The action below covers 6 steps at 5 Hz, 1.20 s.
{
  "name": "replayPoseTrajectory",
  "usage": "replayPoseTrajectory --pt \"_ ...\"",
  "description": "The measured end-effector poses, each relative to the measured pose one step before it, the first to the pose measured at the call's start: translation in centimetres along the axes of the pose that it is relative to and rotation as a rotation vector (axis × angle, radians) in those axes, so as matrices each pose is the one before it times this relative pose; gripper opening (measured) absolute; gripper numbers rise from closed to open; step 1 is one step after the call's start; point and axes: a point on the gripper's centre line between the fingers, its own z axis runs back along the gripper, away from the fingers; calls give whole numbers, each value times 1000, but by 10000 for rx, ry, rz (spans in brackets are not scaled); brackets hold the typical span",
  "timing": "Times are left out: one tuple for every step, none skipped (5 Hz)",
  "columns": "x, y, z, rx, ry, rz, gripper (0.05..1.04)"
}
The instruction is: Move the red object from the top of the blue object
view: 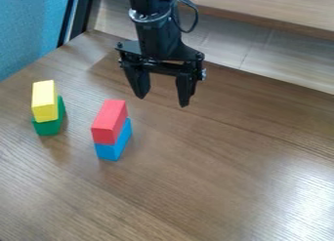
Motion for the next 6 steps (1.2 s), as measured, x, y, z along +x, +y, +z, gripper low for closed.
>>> replayPoseTrajectory --pt "-269 71 -637 42 242 9 1000" --pt "-15 83 -41 -24 32 -6 1000" --pt "57 715 29 43 29 156 1000" --pt "39 892 9 -2 45 197 1000" --pt "-110 1316 187 77 13 259 1000" --pt "-404 1578 -7 131 53 269 1000"
